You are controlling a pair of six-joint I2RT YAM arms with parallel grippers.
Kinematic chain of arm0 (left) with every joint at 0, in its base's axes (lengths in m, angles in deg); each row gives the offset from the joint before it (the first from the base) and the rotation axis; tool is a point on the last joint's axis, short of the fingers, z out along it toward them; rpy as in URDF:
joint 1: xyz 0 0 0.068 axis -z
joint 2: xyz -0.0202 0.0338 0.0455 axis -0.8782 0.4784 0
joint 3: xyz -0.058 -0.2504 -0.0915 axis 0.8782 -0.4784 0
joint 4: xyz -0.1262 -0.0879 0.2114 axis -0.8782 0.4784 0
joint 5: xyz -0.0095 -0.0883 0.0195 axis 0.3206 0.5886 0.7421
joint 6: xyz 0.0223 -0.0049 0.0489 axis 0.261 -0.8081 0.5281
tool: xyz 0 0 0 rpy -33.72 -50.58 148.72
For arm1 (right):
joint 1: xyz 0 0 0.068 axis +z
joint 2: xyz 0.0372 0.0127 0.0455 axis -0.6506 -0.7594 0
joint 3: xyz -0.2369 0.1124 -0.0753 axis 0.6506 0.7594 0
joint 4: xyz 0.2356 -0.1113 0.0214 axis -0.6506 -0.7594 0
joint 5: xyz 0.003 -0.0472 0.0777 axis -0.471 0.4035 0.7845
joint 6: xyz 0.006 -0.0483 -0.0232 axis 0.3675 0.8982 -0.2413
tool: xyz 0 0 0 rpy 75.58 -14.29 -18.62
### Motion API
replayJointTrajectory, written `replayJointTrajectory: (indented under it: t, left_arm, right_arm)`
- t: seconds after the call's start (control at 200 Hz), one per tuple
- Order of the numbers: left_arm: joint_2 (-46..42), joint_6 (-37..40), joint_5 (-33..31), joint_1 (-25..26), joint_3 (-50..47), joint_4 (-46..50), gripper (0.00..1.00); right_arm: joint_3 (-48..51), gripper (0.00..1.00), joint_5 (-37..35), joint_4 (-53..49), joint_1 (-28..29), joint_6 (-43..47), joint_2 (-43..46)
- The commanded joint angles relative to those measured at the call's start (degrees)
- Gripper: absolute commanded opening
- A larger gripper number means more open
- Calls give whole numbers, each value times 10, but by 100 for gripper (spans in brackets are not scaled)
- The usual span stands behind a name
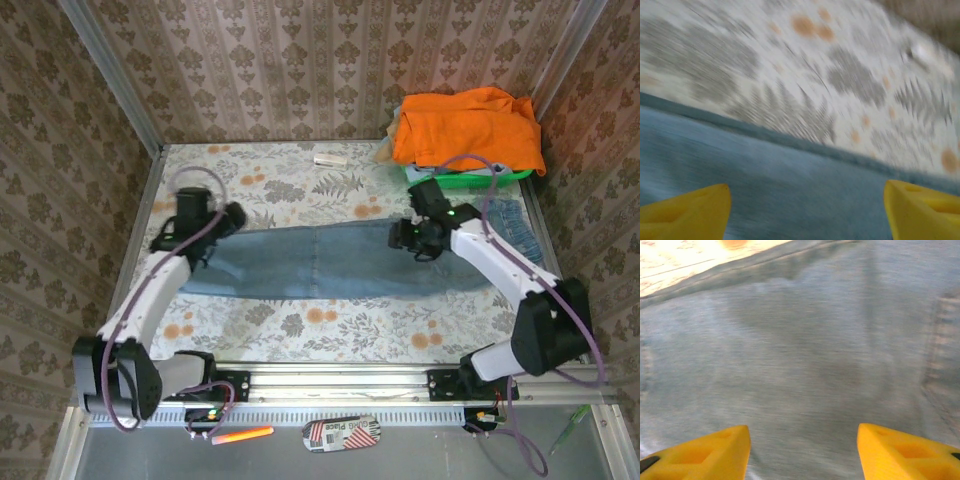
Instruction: Fold and stack the trousers
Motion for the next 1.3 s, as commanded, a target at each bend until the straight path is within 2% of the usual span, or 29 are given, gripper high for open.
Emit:
replayJointTrajectory:
  t: [0.0, 0.085, 0.215, 0.295, 0.43, 0.485, 0.77, 0.87, 0.92, 0.945, 0.985, 1.09, 1.145, 1.295]
  left_arm:
    - [63, -52, 10, 67, -44, -69, 77]
    - [116, -57, 19, 93, -58, -113, 77]
    - [192, -63, 47, 85, -61, -147, 76]
    - [231, -69, 82, 67, -61, -166, 76]
    - [276, -80, 131, 19, -66, -195, 73]
    - [288, -81, 143, 7, -63, -196, 72]
    - [287, -69, 135, 0, -45, -171, 72]
    - [283, -69, 134, 0, -44, -166, 72]
    - [279, -68, 134, 0, -45, -163, 72]
    - [277, -68, 134, 0, -45, -162, 72]
    - [275, -65, 130, -2, -46, -159, 72]
    - [271, -58, 129, -12, -48, -154, 72]
    - [271, -55, 129, -21, -51, -155, 72]
    - [276, -45, 139, -42, -51, -158, 72]
  right_arm:
    - [66, 64, 13, -41, -88, -21, 93]
    - [128, 69, 47, -29, -204, -47, 166]
    - [190, 71, 72, 23, -350, -83, 210]
    - [204, 71, 89, 59, -406, -99, 191]
    - [194, 72, 95, 119, -473, -114, 101]
    - [190, 71, 131, 144, -500, -122, 63]
    - [187, 73, 134, 203, -507, -112, -51]
    - [184, 66, 118, 212, -507, -110, -75]
    - [181, 55, 119, 219, -507, -109, -84]
    - [179, 43, 121, 222, -507, -107, -88]
    - [181, 29, 120, 231, -507, -108, -87]
    - [187, 7, 115, 236, -499, -104, -53]
    - [183, 2, 106, 219, -488, -98, -21]
    - [146, 0, 83, 146, -458, -87, 95]
